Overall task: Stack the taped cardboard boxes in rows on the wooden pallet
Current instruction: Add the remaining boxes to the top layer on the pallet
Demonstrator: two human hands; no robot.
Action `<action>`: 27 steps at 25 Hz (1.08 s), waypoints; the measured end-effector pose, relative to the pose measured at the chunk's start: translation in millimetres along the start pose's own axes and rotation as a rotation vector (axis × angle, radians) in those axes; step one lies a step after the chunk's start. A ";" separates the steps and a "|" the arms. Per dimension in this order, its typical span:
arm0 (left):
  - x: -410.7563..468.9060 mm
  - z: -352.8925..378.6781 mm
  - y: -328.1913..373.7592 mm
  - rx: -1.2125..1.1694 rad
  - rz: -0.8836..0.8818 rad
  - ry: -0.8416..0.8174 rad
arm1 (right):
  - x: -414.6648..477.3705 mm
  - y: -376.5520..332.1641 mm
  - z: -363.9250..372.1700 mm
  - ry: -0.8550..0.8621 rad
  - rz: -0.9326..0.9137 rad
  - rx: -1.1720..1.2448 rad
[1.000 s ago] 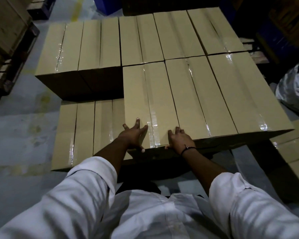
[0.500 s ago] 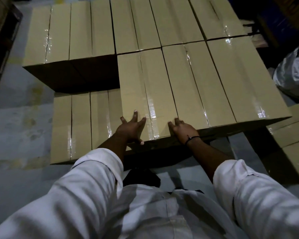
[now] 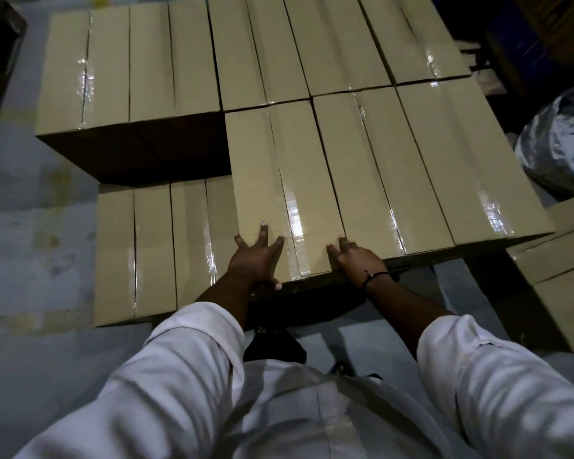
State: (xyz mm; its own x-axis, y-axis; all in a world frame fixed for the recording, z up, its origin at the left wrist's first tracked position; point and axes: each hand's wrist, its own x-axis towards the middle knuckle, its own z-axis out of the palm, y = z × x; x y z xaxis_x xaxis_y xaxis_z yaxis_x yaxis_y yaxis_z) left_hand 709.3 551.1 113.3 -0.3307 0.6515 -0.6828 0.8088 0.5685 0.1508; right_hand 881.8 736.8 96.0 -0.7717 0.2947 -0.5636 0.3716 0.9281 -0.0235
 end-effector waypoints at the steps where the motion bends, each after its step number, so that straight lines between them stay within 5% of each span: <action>1: 0.2 1.5 -1.5 0.014 0.007 0.008 | -0.7 -0.4 -0.6 -0.003 0.003 0.002; 7: 0.7 -1.0 -0.8 -0.051 -0.017 -0.006 | -4.9 -9.0 -17.9 -0.049 0.071 0.195; 14: -20.4 -9.5 38.8 -0.093 -0.045 0.264 | -49.1 -8.5 -34.3 0.220 0.154 0.297; 27: -72.9 -6.3 283.8 0.103 0.330 0.616 | -257.5 117.9 20.7 0.528 0.434 0.432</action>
State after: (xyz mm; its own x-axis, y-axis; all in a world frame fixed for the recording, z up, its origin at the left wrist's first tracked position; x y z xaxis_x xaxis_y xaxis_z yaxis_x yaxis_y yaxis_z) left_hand 959.9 668.1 210.4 -0.2507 0.9647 -0.0800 0.9460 0.2617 0.1913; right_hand 1135.1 765.6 221.3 -0.6149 0.7771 -0.1342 0.7772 0.5684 -0.2700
